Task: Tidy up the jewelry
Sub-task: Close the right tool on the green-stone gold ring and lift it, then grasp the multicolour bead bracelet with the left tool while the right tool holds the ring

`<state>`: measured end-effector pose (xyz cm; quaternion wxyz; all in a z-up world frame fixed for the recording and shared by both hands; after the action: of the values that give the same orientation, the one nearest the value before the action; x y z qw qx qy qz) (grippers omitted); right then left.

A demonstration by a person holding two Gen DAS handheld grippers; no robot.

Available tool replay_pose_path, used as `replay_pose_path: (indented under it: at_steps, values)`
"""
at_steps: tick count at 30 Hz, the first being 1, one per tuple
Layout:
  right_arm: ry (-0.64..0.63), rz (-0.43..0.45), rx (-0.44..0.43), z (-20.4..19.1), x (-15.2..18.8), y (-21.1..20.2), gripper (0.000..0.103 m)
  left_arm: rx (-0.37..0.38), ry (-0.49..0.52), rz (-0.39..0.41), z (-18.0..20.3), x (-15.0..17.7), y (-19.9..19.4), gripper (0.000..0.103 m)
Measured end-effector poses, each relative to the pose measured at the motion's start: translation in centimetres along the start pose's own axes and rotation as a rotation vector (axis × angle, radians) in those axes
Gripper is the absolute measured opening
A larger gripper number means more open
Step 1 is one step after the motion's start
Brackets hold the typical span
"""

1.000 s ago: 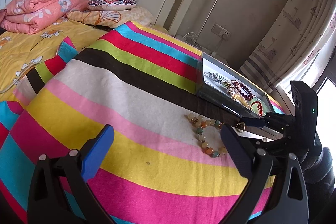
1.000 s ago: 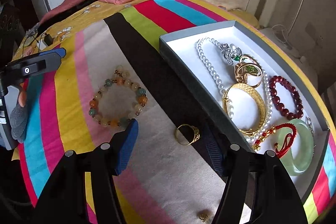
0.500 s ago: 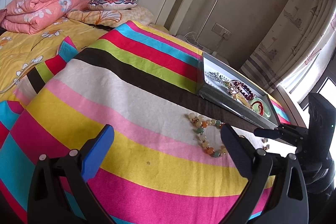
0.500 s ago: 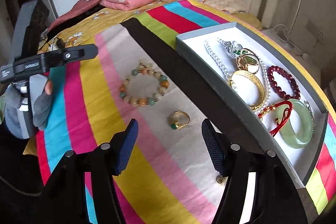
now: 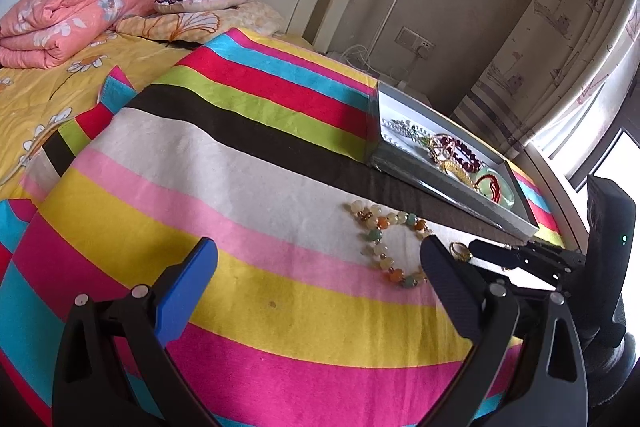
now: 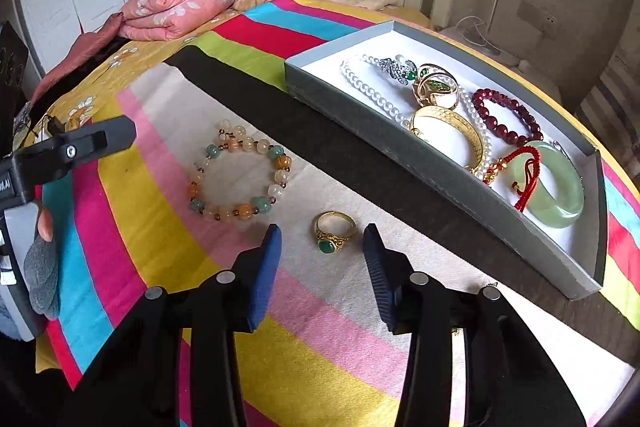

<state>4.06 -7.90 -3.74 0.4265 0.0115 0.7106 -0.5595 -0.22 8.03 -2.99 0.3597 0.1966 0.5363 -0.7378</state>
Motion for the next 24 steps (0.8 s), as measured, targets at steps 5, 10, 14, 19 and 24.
replay_pose_path:
  at_steps: [5,10,14,19,24]
  values:
    - [0.024,0.030,0.033,0.3,0.0,0.0,0.022,0.037,0.124,-0.126,2.0,1.3,1.6,0.100]
    - [0.049,0.055,0.019,0.7,0.6,-0.8,0.020,-0.004,0.294,-0.184,4.6,2.6,2.6,0.100]
    - [0.077,0.086,0.009,0.9,1.3,-2.1,0.020,-0.038,0.384,-0.221,6.1,3.1,4.0,0.100]
    - [0.112,0.126,-0.012,1.3,2.3,-3.7,0.020,-0.071,0.468,-0.244,7.9,3.1,5.8,0.100]
    - [0.128,0.150,-0.026,1.5,3.0,-4.7,0.020,-0.046,0.504,-0.221,9.2,2.6,6.3,0.062]
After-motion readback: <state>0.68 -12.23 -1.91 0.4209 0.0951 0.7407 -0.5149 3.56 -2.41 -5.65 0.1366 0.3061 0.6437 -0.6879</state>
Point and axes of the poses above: each gripper's, at about its wrist camera, not at the fingertips, and y roughly the way its jaws point, z to its right, x to its underside, the point moved 7 cm from there along y, roughly the way its jaws point
